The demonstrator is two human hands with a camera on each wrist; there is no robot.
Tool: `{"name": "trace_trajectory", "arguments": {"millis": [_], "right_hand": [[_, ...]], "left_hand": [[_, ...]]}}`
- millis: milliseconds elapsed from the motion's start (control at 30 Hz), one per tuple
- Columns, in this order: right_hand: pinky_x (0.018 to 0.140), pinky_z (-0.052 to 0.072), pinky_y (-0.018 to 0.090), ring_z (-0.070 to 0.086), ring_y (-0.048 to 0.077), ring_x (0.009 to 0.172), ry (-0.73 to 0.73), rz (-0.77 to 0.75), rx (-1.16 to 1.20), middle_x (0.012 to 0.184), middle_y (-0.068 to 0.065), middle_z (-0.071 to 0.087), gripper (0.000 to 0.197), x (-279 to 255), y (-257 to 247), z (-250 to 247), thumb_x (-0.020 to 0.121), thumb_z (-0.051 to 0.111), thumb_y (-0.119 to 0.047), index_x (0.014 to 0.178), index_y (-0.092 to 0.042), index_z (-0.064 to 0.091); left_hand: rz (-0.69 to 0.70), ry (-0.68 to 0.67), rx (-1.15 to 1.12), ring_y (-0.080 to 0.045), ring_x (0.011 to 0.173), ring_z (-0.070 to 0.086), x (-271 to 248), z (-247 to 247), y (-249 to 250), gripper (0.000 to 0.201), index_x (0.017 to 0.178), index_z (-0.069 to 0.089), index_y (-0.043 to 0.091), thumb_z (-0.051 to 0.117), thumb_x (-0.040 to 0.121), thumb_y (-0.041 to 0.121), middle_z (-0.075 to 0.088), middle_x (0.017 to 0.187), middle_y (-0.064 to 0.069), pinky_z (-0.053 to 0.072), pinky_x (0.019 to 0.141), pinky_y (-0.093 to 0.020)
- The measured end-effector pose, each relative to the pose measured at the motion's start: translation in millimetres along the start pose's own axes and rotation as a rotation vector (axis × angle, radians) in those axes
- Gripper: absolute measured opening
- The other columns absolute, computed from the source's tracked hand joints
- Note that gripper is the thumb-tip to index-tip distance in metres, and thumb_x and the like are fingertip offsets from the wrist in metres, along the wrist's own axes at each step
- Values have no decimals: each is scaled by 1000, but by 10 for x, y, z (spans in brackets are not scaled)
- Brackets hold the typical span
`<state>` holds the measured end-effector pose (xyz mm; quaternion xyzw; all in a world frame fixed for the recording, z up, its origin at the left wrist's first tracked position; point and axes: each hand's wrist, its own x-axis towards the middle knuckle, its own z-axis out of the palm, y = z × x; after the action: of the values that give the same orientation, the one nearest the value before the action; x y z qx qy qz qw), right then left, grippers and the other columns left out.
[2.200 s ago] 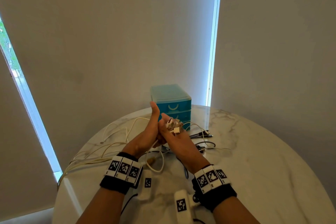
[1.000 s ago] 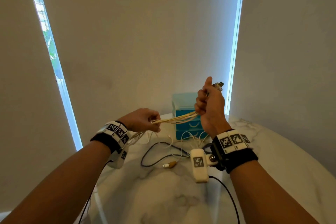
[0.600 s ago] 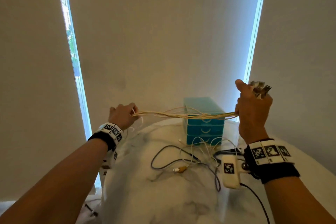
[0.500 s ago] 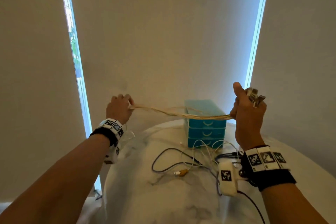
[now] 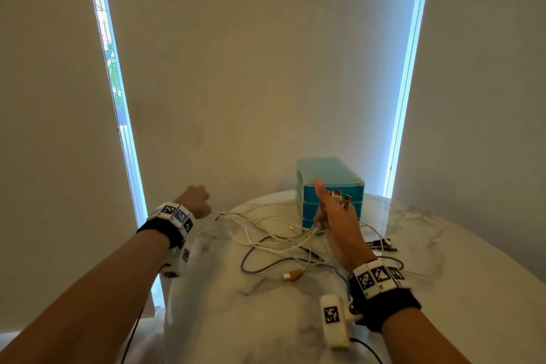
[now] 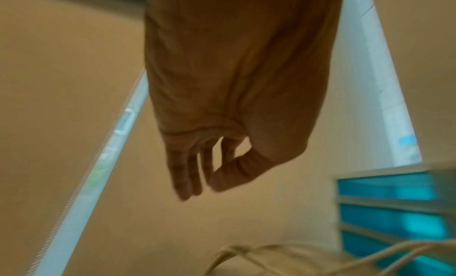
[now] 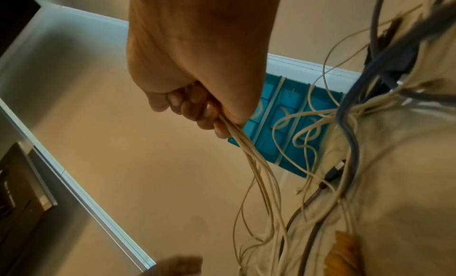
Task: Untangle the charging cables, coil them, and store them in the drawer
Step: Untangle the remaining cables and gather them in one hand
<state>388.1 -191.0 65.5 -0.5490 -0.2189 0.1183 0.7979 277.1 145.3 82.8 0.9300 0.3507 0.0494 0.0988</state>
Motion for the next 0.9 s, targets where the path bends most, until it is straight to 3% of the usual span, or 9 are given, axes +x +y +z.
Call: {"name": "trace_trajectory", "arguments": {"millis": [133,233,367,433,467,500,533,633,900], "right_hand": [[63,38,33,41,12,57,13,-38,140,63,-3,47,61,-11,-27,121,81,79,-61,117,-13,67],[67,46,31,55,10,67,102,-12,162,74,-7,63,75,16,-51,211,76,80,-69,125,-15,66],[97,61,52,76,23,106,179,-6,-42,108,-2,80,61,21,-208,174,83,70,-80,114,-28,69],[93,61,45,73,17,99,133,-32,-166,102,-8,74,39,-11,-301,109,96,59,-71,109,-35,61],[90,60,40,70,13,98,84,-44,-197,101,-12,70,33,-39,-325,74,97,57,-69,110,-38,57],[91,60,39,69,12,100,26,-50,-230,104,-13,68,36,-57,-319,35,95,56,-70,116,-40,55],[95,59,40,69,14,107,-29,-38,-261,110,-11,70,46,-58,-292,-12,90,58,-73,122,-40,56],[98,62,40,73,21,114,-216,121,-337,124,2,75,63,-75,-150,-194,84,75,-68,127,-23,70],[110,49,37,57,13,120,-734,152,-1314,133,-10,65,38,-147,279,-207,89,79,-12,117,-37,80]], "left_hand": [[409,130,-369,-25,121,64,-521,-192,980,40,127,68,13,45,113,43,70,132,-9,48,105,-39],[541,-199,-636,-12,114,68,-1012,-84,1730,88,137,64,15,3,107,70,74,128,-2,49,100,-27],[544,-465,-915,-18,75,71,-1256,95,2150,116,148,54,12,6,84,96,73,102,-13,55,63,-24],[470,-435,-870,-41,89,75,-1291,50,2186,107,143,55,7,4,94,87,74,105,-20,64,71,-24],[453,-391,-853,-36,96,72,-1256,8,2160,93,134,58,8,2,103,75,74,106,-12,24,68,-12],[459,-351,-829,-18,104,54,-1224,-43,2125,88,123,63,11,2,105,72,73,98,-13,34,51,-11],[471,-307,-781,-19,58,70,-1148,-75,2071,92,111,68,13,2,102,77,71,70,-3,34,52,-17],[468,-179,-742,-12,60,35,-812,-40,1841,102,83,71,16,7,88,96,46,65,6,31,58,-29],[437,-76,-1010,-9,68,39,-702,155,1680,41,110,75,23,66,99,61,52,66,16,35,63,-26]]}}
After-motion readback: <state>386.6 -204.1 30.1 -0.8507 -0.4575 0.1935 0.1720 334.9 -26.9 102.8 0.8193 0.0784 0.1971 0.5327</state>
